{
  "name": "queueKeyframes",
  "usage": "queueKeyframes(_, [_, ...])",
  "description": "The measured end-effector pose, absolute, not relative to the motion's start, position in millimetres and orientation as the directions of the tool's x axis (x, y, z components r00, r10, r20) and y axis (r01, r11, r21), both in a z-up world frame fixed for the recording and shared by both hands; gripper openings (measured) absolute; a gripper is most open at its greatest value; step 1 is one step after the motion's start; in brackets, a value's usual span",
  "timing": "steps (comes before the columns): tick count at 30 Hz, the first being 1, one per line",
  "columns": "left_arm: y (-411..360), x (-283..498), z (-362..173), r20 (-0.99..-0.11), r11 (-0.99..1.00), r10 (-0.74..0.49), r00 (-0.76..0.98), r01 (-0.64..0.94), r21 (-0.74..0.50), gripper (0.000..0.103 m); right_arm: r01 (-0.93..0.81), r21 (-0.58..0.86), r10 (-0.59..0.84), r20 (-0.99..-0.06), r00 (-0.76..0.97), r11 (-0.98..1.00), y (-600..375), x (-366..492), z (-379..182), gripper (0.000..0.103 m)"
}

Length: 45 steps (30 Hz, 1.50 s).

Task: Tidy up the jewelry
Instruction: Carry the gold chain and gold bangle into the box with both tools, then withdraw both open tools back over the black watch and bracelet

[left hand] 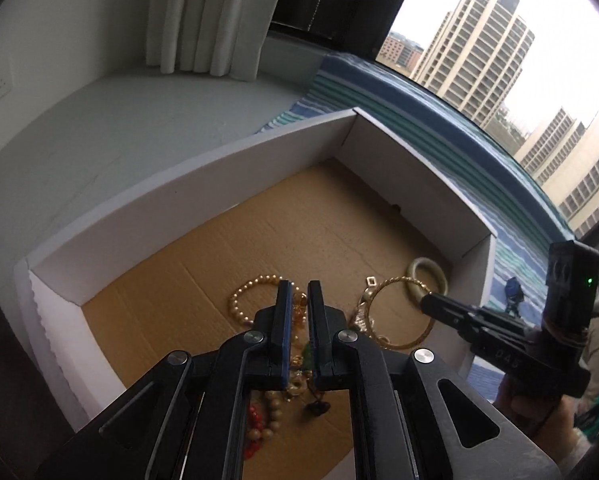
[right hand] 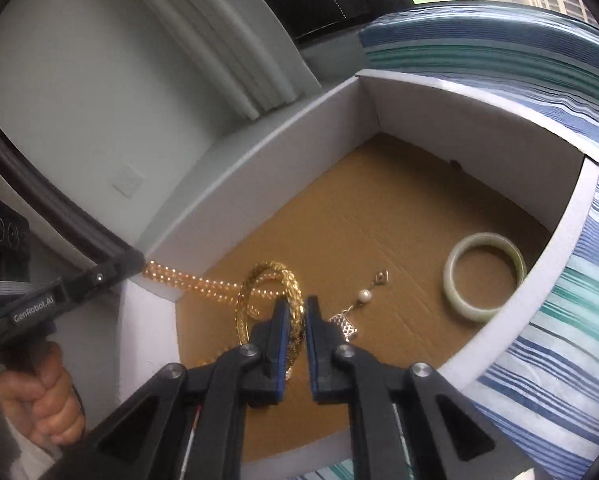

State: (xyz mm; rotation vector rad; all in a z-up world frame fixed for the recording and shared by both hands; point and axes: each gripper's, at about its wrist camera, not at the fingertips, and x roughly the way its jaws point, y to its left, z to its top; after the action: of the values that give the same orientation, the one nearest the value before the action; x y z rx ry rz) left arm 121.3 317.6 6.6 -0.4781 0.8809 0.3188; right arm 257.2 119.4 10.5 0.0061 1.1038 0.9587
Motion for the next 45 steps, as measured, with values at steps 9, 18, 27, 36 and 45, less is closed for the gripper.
queueKeyframes(9, [284.7,87.9,1.3,-0.792,0.852,0.165,0.588,-0.49,-0.186,0.079,-0.696,0.197,0.576,-0.732,0.364,0.69,71.0,228.8,36.8,0.071])
queueKeyframes(18, [171.1,78.3,22.7,-0.724,0.956,0.106,0.682,-0.271,-0.114,0.09,-0.549,-0.072,0.342,-0.714,0.612,0.833,-69.9,181.2,7.2,0.079])
queueKeyframes(27, [65.4,91.7,-11.9,-0.774,0.986,-0.09,0.626,-0.055,-0.16,0.095,-0.226,-0.108,0.063,-0.77,0.635,0.968,-229.6,152.0,-34.2,0.079])
queueKeyframes(36, [15.9,84.8,-52.0,-0.843,0.995,-0.099,0.528,0.027,-0.1,0.095,-0.097,-0.085,-0.003,-0.77,0.638,0.992,-280.9,141.1,-44.7,0.079])
queueKeyframes(45, [10.2,83.0,-58.0,-0.855,0.997,-0.079,0.512,0.024,-0.078,0.095,-0.113,-0.06,0.024,-0.781,0.624,0.992,-271.5,142.3,-51.7,0.079])
